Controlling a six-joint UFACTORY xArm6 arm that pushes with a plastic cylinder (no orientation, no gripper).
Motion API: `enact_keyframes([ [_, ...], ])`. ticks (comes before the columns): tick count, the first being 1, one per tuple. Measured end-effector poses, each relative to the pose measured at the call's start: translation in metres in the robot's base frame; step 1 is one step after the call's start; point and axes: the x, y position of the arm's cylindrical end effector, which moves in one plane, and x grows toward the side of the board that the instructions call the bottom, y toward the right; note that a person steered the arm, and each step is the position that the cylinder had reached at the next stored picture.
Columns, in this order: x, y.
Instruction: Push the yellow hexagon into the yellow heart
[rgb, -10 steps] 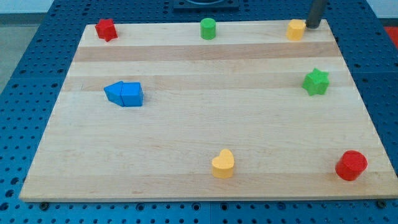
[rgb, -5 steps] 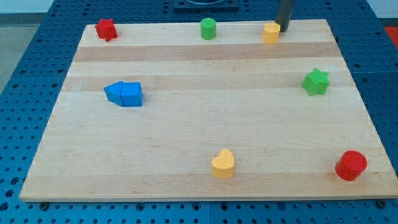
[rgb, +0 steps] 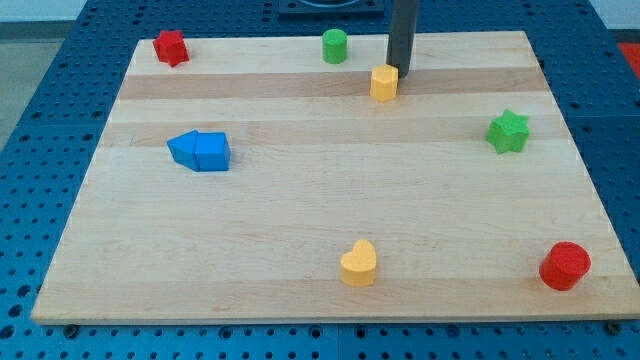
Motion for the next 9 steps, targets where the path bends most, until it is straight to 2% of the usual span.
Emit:
enact_keyframes([
  [1, 0.020, -0.006],
  [3, 0.015, -0.055],
  [7, 0.114, -0.061],
  [9, 0.149, -0.076],
])
